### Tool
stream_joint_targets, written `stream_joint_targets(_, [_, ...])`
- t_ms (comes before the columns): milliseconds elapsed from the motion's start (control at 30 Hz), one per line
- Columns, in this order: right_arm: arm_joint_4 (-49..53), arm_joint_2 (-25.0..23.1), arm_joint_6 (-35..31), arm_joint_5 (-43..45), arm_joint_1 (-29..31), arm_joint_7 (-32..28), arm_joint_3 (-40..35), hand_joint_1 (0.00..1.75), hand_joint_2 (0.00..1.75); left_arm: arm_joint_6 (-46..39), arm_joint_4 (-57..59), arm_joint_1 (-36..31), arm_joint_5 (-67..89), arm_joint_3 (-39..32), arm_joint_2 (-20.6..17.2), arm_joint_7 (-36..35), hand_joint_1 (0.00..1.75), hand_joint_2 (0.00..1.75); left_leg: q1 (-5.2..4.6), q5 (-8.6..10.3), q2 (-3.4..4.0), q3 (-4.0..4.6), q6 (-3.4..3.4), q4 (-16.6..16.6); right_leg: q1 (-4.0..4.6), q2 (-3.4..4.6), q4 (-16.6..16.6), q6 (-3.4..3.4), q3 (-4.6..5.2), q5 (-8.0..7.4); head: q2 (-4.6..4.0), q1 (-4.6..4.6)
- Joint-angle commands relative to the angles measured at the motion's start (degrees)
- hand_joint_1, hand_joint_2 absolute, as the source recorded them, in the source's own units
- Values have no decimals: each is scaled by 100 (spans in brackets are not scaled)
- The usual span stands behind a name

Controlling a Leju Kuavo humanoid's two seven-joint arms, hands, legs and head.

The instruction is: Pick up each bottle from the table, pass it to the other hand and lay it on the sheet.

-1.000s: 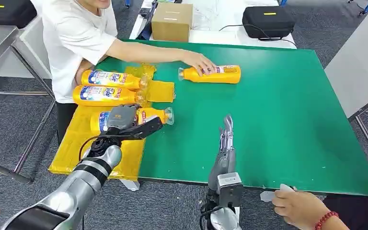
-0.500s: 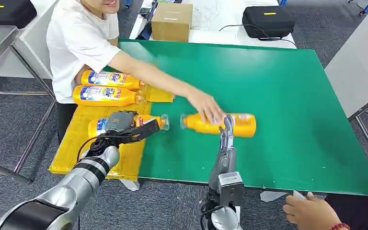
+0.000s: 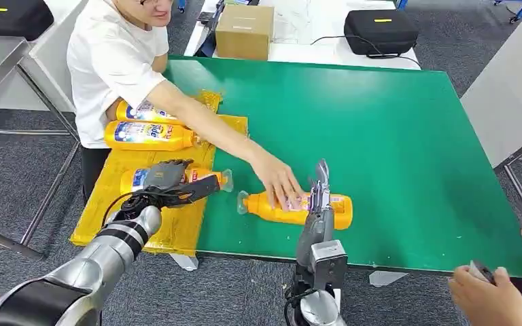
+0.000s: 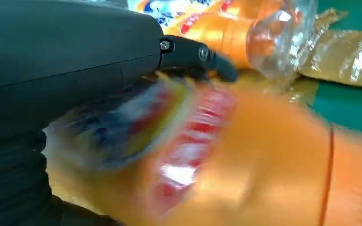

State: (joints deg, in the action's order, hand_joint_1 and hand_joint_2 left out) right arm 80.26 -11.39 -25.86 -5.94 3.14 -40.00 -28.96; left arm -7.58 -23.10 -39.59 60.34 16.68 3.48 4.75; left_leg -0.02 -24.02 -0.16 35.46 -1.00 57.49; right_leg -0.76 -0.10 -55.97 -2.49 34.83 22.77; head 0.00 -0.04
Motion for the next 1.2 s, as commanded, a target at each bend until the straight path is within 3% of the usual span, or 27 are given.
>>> stream_joint_targets(33, [-447, 44, 105, 86, 315, 0, 97, 0, 0, 978, 396, -145, -720, -671, 3, 636, 0, 175, 6, -15, 17, -38, 7, -1, 6, 16, 3, 10, -33, 8, 0, 0])
stream_joint_targets(200, [-413, 48, 127, 153, 297, 0, 116, 0, 0, 1694, 115, 62, -1257, -828, 86, 1523, 0, 175, 2, -10, 3, -45, 7, -7, 3, -3, 6, 8, -46, 8, 0, 0])
stream_joint_targets(833, [-439, 82, 101, 168, 343, 0, 141, 0, 0, 2174, -601, 118, -1827, -582, 41, 2032, 0, 175, 1, -1, -4, -31, 4, -3, 2, -13, 3, 5, -32, 4, 0, 2])
stream_joint_targets(933, [-410, 132, 44, 138, 333, 0, 128, 0, 0, 2216, -1314, 308, -2404, -602, 23, 2166, 0, 175, 2, -2, -4, -27, 4, -1, 3, -13, 3, 6, -29, 4, 0, 2])
stream_joint_targets(1067, [-370, 230, -191, 29, 310, 0, 6, 0, 0, 1677, -3007, 905, -3516, -902, 351, 2309, 0, 175, 4, -7, -4, -29, 5, 1, 5, -14, 4, 7, -32, 8, 0, 0])
stream_joint_targets(1133, [-369, 259, -274, -12, 283, 0, -62, 0, 0, 1326, -4155, 1268, -4238, -993, 530, 2140, 0, 175, 4, -5, -9, -21, 4, 1, 5, -19, 5, 4, -25, 7, 0, 0])
stream_joint_targets(1200, [-487, 306, -379, -113, 318, 0, -164, 0, 0, 1227, -4542, 1334, -4969, -991, 537, 1995, 0, 175, 4, -9, -10, -22, 4, 5, 5, -20, 3, 5, -27, 12, 0, 2])
